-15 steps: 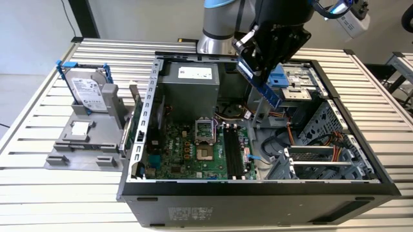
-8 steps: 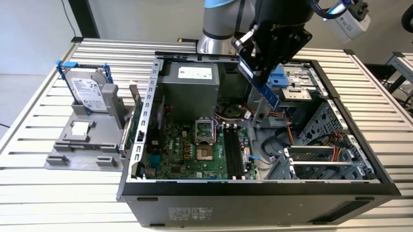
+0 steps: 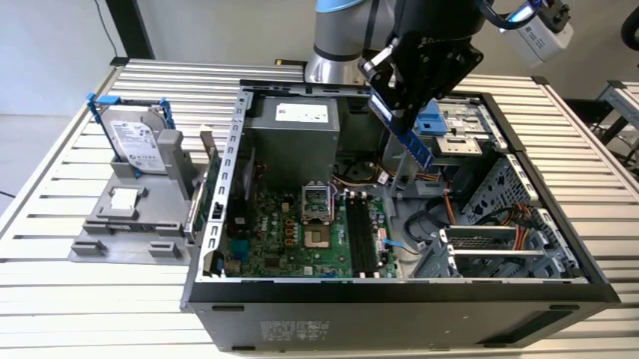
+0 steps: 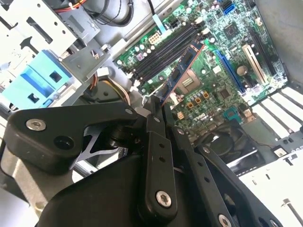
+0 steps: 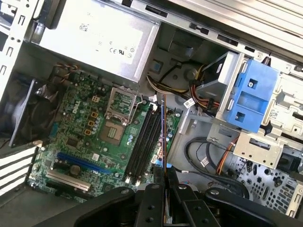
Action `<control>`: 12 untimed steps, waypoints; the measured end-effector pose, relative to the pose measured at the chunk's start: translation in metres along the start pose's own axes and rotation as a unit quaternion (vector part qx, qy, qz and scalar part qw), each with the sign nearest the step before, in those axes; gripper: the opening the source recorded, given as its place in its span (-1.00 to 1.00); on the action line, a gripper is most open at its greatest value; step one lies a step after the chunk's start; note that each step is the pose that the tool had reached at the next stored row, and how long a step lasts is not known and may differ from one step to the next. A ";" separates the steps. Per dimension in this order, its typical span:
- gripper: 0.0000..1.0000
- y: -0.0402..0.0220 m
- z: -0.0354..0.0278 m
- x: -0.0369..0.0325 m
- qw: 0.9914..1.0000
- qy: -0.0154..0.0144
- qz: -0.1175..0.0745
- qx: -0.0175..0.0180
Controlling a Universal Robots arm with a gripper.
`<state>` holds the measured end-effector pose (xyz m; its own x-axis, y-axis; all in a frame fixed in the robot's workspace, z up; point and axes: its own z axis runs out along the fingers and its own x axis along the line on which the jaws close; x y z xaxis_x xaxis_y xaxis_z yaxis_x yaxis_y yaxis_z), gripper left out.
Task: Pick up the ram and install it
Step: 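Insert the ram into the slot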
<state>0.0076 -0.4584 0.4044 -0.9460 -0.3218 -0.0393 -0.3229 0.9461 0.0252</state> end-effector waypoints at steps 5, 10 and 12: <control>-1.00 0.0000 0.0000 0.0000 1.000 0.000 0.004 0.000; -1.00 0.0000 0.0000 0.0000 1.000 -0.001 0.022 0.001; -1.00 0.0000 0.0000 0.0000 0.999 -0.001 0.033 0.001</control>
<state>0.0076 -0.4584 0.4044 -0.9650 -0.2593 -0.0393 -0.2604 0.9652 0.0252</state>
